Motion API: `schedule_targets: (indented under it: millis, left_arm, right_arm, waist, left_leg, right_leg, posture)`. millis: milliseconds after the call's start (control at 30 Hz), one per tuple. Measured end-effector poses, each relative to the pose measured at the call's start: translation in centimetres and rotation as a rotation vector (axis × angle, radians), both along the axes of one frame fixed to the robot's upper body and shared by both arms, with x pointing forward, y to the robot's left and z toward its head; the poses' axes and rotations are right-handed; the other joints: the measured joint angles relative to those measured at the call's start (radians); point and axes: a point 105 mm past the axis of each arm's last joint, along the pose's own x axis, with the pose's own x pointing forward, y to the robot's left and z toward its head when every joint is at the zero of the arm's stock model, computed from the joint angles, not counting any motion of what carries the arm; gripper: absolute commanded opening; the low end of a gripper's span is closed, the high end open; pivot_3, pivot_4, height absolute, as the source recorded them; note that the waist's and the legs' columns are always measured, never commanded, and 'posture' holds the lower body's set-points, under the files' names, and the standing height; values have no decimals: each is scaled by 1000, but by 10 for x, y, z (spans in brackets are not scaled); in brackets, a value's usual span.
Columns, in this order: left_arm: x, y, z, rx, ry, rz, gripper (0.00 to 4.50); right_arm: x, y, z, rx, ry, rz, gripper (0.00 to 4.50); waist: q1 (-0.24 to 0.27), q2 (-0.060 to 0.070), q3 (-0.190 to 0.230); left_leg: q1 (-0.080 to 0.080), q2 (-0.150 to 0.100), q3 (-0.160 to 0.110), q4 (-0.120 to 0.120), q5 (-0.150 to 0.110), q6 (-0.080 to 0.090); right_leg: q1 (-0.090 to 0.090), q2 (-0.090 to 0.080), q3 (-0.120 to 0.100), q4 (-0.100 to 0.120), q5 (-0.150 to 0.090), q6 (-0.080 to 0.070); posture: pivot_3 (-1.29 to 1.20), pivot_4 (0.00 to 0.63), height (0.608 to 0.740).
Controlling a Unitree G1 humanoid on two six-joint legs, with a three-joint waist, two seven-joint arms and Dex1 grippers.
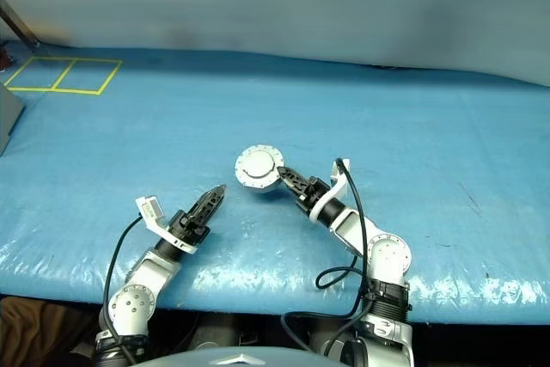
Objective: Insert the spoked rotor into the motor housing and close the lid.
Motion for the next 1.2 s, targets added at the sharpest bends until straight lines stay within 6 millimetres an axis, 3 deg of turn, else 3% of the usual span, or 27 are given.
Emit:
schedule_targets:
  millis: [167, 567, 933, 1133, 1200]
  left_arm:
    - [1, -3, 4, -94, 36, -35, 4478]
    - [0, -20, 19, -256, 30, -167, 4478]
    - [13, -24, 19, -333, 32, -117, 4478]
    - [13, -27, 20, -360, 33, -120, 2639]
    - [13, -27, 20, -365, 33, -120, 2572]
  right_arm:
    - [-8, 12, 14, 28, -54, 70, 1251]
    - [-23, 33, 16, 23, -81, 173, 1251]
    - [-24, 31, 14, 18, -76, 171, 1251]
    - [-23, 30, 13, 19, -77, 165, 1251]
    - [-23, 30, 14, 23, -81, 161, 1251]
  waist:
    - [0, 0, 0]
    - [0, -1, 0]
    - [2, -1, 0]
    - [2, -1, 0]
    - [2, -1, 0]
  left_leg:
    - [0, 0, 0, 0, 0, 0]
    - [0, 0, 0, 2, 0, 0]
    - [-1, 0, 0, 6, -1, 1]
    - [-2, 1, 0, 9, -1, 3]
    - [-3, 1, -1, 12, -2, 4]
  right_leg:
    - [0, 1, 1, 0, 0, 0]
    - [1, 2, 1, 0, 1, 0]
    - [1, 2, 1, 1, 1, 1]
    - [1, 2, 1, 2, 2, 1]
    - [1, 2, 1, 2, 2, 1]
  posture:
    - [0, 150, 740]
    - [0, 150, 740]
    - [0, 150, 740]
    - [0, 150, 740]
    - [0, 150, 740]
